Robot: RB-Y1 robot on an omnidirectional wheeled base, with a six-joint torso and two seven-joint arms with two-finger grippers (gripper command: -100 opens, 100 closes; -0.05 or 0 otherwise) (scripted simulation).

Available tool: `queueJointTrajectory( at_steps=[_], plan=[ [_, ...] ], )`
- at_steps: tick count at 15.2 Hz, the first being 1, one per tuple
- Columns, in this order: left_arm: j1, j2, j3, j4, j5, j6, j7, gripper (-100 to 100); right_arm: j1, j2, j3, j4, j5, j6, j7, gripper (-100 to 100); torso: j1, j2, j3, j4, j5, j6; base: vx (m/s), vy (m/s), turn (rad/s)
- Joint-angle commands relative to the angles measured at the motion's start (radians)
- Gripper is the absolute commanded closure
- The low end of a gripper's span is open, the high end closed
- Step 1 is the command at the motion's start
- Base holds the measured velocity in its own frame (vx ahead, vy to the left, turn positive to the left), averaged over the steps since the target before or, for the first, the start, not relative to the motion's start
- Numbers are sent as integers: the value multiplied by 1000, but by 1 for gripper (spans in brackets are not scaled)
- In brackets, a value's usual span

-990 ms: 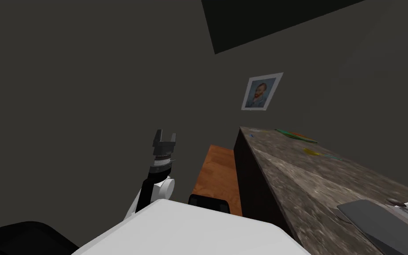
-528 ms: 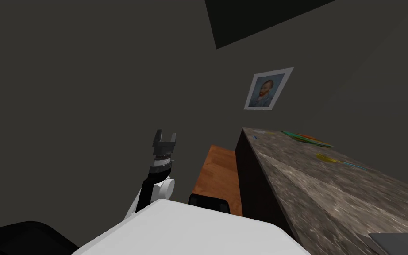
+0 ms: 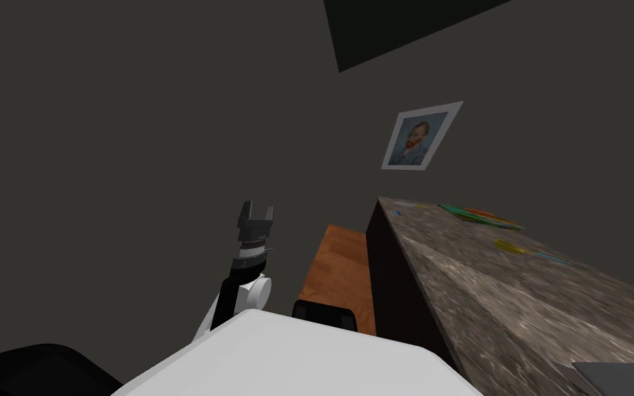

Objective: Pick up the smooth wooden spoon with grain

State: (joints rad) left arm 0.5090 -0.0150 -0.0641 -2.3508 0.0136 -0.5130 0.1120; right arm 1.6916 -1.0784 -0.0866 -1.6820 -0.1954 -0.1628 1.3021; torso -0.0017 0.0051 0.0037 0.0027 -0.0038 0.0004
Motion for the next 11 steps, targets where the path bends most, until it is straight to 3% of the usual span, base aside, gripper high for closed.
queueJointTrajectory(
  at_steps=[1, 3, 4, 10, 11],
  plan=[
    [0, 0, 0, 0, 0, 0, 0, 0, 0, 0, 0, 0, 0, 0, 0, 100, 0, 0, 0, 0, 0, 0, 0, 0, 0],
    [0, 0, 0, 0, 0, 0, 0, 0, 1, 0, -1, 0, 0, 0, 0, 100, -2, 0, 1, 1, -2, 0, 0, 0, 0],
    [0, 0, 0, 0, 0, 0, 0, 0, 33, -9, -20, -15, -13, -7, 8, 100, -3, 1, 1, 1, -3, 0, 16, 8, -44],
    [0, 0, 0, 0, 0, 0, 0, 0, 107, -25, -64, -50, -41, -22, 27, 100, -2, -1, -1, 0, -2, 0, 29, 10, -34],
    [0, 0, 0, 0, 0, 0, 0, 0, 94, -20, -55, -42, -35, -21, 23, 100, -2, -1, -1, 0, -2, 0, 12, 3, -10]
  ],
)
